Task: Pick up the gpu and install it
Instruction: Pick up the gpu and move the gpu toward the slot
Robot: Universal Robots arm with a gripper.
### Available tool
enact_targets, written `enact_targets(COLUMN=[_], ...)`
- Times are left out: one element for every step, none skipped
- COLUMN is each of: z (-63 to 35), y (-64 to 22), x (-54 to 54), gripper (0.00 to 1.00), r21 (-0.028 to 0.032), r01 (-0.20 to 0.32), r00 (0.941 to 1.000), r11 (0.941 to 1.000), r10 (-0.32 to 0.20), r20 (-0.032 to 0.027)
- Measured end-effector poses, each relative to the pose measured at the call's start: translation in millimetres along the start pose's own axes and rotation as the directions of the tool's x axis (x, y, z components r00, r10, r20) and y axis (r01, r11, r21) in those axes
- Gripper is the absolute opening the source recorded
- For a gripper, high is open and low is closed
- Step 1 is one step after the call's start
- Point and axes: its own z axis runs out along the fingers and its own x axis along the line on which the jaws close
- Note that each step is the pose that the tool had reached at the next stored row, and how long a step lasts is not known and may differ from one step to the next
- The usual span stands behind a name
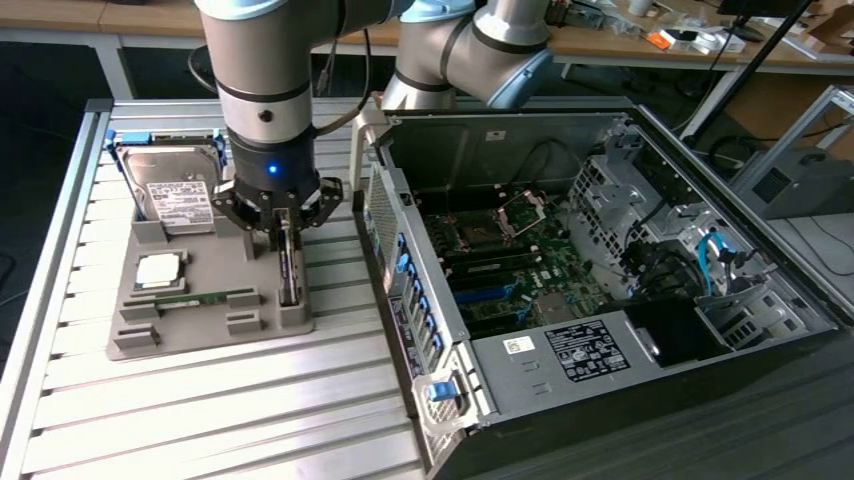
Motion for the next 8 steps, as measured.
enact_targets(z=[0.0, 0.0, 0.0, 0.0, 0.0, 0.0, 0.0, 0.0], y=[0.0, 0.0, 0.0, 0.0, 0.0, 0.0, 0.0, 0.0], x=[0.0, 0.0, 0.0, 0.0, 0.0, 0.0, 0.0, 0.0], gripper=[0.34, 0.27, 0.27, 0.27, 0.27, 0.27, 0.27, 0.27], r21=[0.0001, 0.0, 0.0, 0.0, 0.0, 0.0, 0.0, 0.0], r01=[0.0, 0.0, 0.0, 0.0, 0.0, 0.0, 0.0, 0.0], r00=[1.0, 1.0, 1.0, 1.0, 1.0, 1.0, 1.0, 1.0], r11=[1.0, 1.0, 1.0, 1.0, 1.0, 1.0, 1.0, 1.0], r10=[0.0, 0.0, 0.0, 0.0, 0.0, 0.0, 0.0, 0.0], r20=[0.0, 0.0, 0.0, 0.0, 0.0, 0.0, 0.0, 0.0])
